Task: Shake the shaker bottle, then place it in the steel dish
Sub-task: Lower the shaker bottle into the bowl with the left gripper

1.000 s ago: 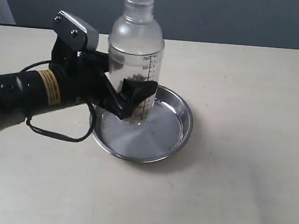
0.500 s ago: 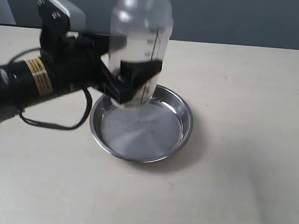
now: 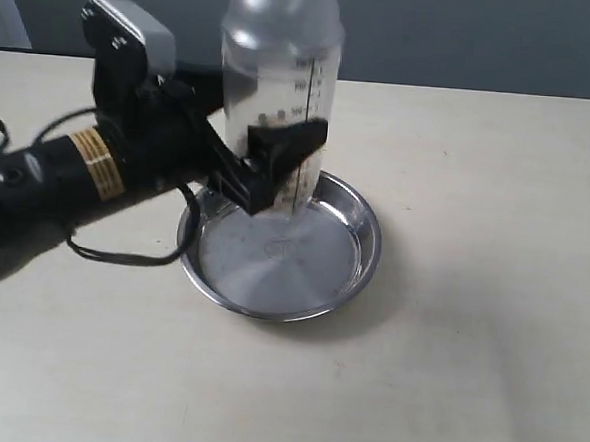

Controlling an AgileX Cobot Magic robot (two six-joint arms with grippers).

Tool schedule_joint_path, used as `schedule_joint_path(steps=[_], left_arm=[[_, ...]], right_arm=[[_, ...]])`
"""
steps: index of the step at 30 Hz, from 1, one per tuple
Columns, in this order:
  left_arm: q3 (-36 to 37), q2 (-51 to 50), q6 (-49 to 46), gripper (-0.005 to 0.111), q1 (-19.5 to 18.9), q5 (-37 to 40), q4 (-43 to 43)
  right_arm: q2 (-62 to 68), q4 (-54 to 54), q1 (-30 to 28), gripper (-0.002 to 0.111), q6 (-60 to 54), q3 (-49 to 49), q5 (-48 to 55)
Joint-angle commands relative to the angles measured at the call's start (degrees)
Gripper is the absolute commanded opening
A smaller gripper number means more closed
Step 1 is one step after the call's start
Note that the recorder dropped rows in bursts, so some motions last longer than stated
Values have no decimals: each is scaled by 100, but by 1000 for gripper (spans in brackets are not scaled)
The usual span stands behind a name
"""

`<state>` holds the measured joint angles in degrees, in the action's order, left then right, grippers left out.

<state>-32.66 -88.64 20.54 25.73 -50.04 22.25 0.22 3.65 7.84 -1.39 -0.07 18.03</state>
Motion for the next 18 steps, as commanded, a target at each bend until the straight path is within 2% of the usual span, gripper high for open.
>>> schedule_joint_path(steps=[1, 2, 4, 6, 7, 10, 12, 14, 15, 16, 18], left_arm=[[85, -220, 186, 0, 19, -811, 274], [24, -9, 186, 0, 19, -942, 274], [-179, 505, 104, 0, 19, -461, 79], [-173, 248, -79, 0, 43, 348, 3], [-101, -31, -152, 0, 44, 502, -65], [10, -694, 228, 0, 53, 230, 79], [-3, -380, 348, 0, 64, -432, 452], [-146, 231, 314, 0, 75, -441, 351], [-246, 486, 126, 0, 75, -176, 77], [-323, 646, -384, 0, 75, 352, -287], [-383, 711, -1308, 0, 6, 905, -1302]], right_arm=[[-22, -2, 21, -1, -10, 7, -54], [-22, -2, 21, -1, -10, 7, -54], [-22, -2, 21, -1, -10, 7, -54], [-22, -2, 21, -1, -10, 7, -54], [-22, -2, 21, -1, -10, 7, -54], [-22, -2, 21, -1, -10, 7, -54], [-22, -2, 21, -1, -10, 7, -54], [-22, -2, 21, -1, -10, 7, -54], [-22, -2, 21, -1, -10, 7, -54], [-22, -2, 21, -1, -10, 7, -54], [-22, -2, 21, -1, -10, 7, -54]])
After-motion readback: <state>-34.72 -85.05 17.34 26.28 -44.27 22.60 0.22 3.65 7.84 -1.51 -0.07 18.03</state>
